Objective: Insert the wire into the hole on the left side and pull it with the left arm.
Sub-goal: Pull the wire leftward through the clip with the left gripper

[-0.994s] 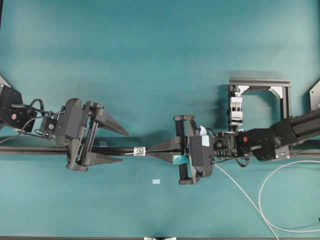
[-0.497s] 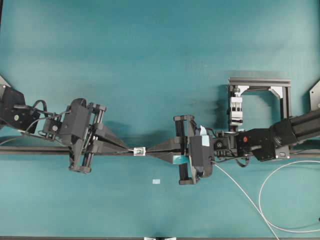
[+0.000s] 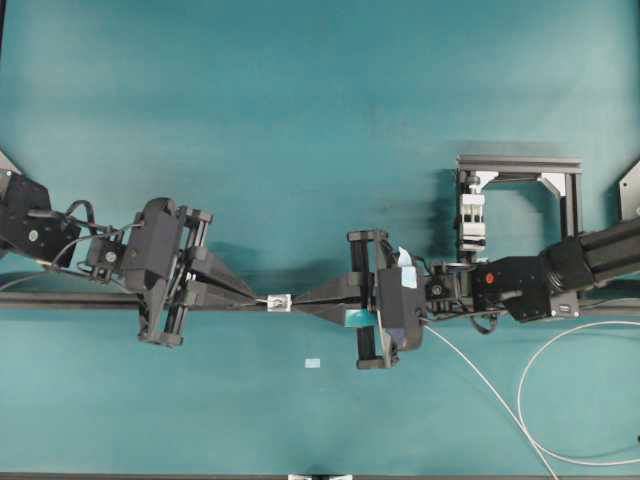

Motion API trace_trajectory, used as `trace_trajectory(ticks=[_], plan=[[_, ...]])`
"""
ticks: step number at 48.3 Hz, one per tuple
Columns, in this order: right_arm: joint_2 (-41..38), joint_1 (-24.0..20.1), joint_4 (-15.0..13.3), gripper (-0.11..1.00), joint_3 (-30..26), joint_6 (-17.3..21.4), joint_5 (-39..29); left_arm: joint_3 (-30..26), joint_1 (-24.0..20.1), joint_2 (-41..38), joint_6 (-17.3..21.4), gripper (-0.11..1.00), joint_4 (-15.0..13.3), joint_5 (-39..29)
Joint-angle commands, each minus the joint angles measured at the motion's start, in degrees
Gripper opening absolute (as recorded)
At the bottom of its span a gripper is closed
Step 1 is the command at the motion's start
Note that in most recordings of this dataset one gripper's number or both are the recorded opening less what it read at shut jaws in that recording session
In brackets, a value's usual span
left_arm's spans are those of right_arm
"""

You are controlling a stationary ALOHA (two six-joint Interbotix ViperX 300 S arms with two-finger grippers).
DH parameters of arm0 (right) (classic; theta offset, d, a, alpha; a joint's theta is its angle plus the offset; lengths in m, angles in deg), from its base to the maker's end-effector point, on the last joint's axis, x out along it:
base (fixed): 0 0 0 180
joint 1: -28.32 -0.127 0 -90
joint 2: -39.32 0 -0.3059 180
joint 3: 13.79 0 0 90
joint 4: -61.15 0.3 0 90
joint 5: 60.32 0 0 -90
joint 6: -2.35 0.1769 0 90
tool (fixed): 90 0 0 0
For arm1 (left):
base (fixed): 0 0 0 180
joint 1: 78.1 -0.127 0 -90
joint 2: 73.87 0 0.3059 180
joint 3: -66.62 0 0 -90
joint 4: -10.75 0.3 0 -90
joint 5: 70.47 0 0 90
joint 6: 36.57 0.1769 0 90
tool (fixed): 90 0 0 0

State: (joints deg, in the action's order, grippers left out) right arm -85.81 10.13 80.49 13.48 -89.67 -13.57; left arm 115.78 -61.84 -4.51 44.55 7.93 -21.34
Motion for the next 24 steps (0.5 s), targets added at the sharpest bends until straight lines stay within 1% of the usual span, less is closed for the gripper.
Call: trace_trajectory(ticks=[1, 8, 9, 11, 13, 21, 22, 24], plan=[[0.6, -0.1, -0.3, 0.05, -1.2, 0.4, -1.6, -0.4, 0.4, 1.1, -0.1, -0.10, 0.1, 0.2], [0.6, -0.1, -0.3, 0.05, -1.3, 0.4, -1.6, -0.5, 0.6, 1.1, -0.1, -0.10, 0.1, 0.2], [0.6, -0.1, -0.3, 0.06, -1.3, 0.4, -1.6, -0.5, 0.7, 1.1, -0.1, -0.10, 0.1, 0.2], [0.6, -0.1, -0.3, 0.13, -1.3, 0.5, -1.6, -0.6, 0.8, 1.1, -0.1, -0.10, 0.1, 0.2], [0.6, -0.1, -0.3, 0.22, -1.3, 0.5, -1.6, -0.6, 0.9, 1.1, -0.1, -0.10, 0.1, 0.2], [0.6, -0.1, -0.3, 0.66, -1.4, 0.5, -1.6, -0.2, 1.7, 1.8, -0.1, -0.10, 0.1, 0.1], [0.7, -0.1, -0.3, 0.70, -1.4, 0.5, -1.6, 0.0, 1.8, 2.0, -0.1, -0.10, 0.1, -0.1], [0.7, -0.1, -0.3, 0.69, -1.4, 0.5, -1.6, 0.5, 1.9, 2.6, -0.1, -0.10, 0.1, -0.5]])
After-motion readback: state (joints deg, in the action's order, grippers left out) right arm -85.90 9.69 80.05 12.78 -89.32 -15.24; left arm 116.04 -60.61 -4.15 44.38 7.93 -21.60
